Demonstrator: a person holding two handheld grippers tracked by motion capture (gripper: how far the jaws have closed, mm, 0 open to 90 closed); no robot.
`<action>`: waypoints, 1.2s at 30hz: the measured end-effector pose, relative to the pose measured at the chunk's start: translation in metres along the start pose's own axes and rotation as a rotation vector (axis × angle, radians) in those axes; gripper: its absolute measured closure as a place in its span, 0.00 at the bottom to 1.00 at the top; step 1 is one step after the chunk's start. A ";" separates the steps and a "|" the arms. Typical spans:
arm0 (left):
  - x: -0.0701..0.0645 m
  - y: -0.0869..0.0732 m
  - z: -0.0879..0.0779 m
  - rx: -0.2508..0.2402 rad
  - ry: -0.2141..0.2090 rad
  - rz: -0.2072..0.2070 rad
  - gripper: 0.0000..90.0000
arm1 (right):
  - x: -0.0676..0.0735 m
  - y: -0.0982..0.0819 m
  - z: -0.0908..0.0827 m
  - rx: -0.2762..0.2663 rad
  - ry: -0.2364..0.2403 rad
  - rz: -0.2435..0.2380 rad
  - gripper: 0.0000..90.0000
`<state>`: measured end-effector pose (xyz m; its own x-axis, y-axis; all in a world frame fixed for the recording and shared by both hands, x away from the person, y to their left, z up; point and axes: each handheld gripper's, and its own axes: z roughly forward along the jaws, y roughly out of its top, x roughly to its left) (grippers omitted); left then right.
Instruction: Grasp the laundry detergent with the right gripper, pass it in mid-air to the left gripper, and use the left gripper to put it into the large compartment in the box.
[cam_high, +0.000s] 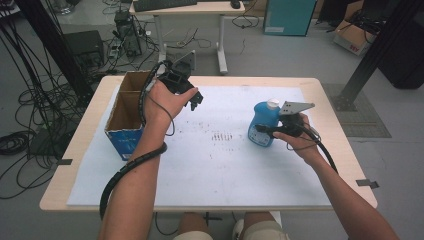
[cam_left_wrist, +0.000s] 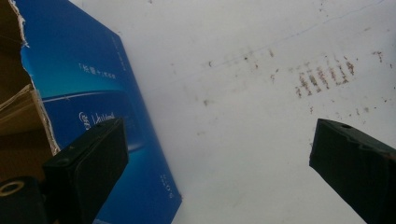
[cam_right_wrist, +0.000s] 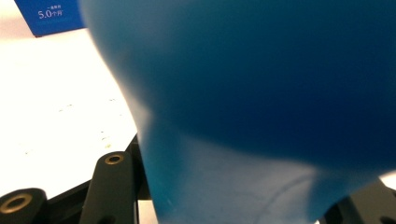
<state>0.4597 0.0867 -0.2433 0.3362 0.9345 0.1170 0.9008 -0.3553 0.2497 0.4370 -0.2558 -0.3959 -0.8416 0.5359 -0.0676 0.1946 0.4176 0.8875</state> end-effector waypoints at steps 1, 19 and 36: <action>0.000 -0.001 0.000 0.003 -0.001 0.001 0.06 | 0.000 0.000 0.000 -0.001 -0.001 0.002 0.49; 0.002 -0.004 -0.001 -0.007 -0.009 -0.007 0.05 | 0.000 0.000 0.000 -0.001 -0.004 0.004 0.49; 0.002 -0.004 -0.002 -0.011 -0.012 -0.006 0.05 | 0.000 0.000 0.000 -0.004 -0.004 0.000 0.49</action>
<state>0.4564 0.0898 -0.2418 0.3337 0.9369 0.1041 0.8998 -0.3495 0.2612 0.4365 -0.2558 -0.3963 -0.8394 0.5392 -0.0692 0.1931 0.4148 0.8892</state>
